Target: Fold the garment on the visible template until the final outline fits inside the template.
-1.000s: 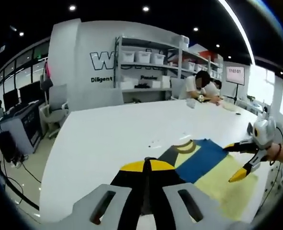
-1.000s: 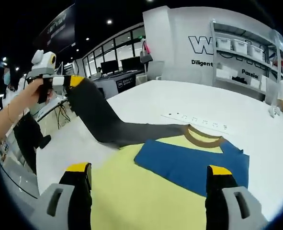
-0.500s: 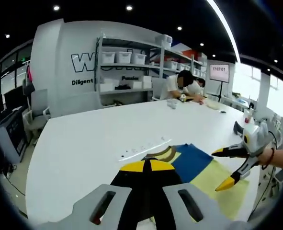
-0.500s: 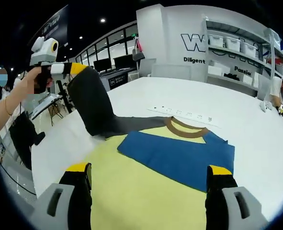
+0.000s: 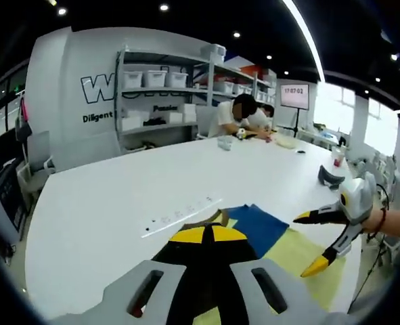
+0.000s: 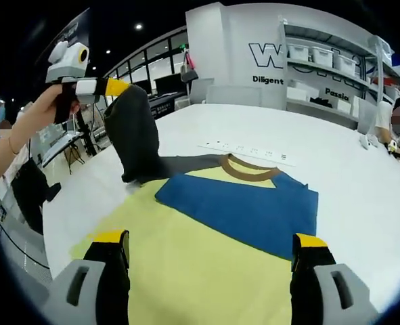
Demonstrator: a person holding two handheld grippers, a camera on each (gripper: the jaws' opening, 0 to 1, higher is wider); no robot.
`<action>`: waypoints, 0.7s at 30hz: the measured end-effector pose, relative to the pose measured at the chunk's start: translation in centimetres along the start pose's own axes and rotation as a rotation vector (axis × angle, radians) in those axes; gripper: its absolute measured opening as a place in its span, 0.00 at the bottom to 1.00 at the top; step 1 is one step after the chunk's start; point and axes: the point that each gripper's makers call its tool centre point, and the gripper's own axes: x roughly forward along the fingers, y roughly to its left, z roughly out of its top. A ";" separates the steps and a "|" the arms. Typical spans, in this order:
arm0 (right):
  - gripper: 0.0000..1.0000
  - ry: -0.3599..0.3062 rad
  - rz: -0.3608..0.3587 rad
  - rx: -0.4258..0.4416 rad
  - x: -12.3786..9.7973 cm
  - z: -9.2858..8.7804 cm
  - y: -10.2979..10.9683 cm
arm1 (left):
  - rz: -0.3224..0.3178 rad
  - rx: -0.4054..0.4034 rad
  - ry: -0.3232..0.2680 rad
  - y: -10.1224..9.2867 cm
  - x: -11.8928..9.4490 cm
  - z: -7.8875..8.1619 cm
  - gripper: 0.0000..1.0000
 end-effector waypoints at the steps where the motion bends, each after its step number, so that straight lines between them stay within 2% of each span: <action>1: 0.99 0.000 -0.001 0.001 -0.1 -0.1 -0.1 | -0.001 0.003 0.000 -0.2 0.2 0.1 0.01; 3: 0.99 0.002 -0.005 0.000 -0.3 -0.4 -0.4 | -0.011 0.006 0.001 -0.7 0.7 0.3 0.01; 9: 0.99 0.019 -0.009 0.004 -0.8 -1.6 -0.8 | -0.081 0.018 -0.011 -4.5 3.6 1.7 0.01; 12: 0.99 0.029 -0.009 0.000 -1.0 -2.1 -0.8 | -0.095 0.034 -0.010 -5.9 4.8 1.9 0.01; 16: 0.99 0.037 -0.009 0.003 -1.3 -2.7 -1.0 | -0.125 0.016 -0.017 -7.4 7.0 2.3 0.01; 21: 0.99 0.046 -0.018 0.016 -1.8 -3.7 -1.8 | -0.142 0.029 0.000 -9.3 9.2 1.8 0.01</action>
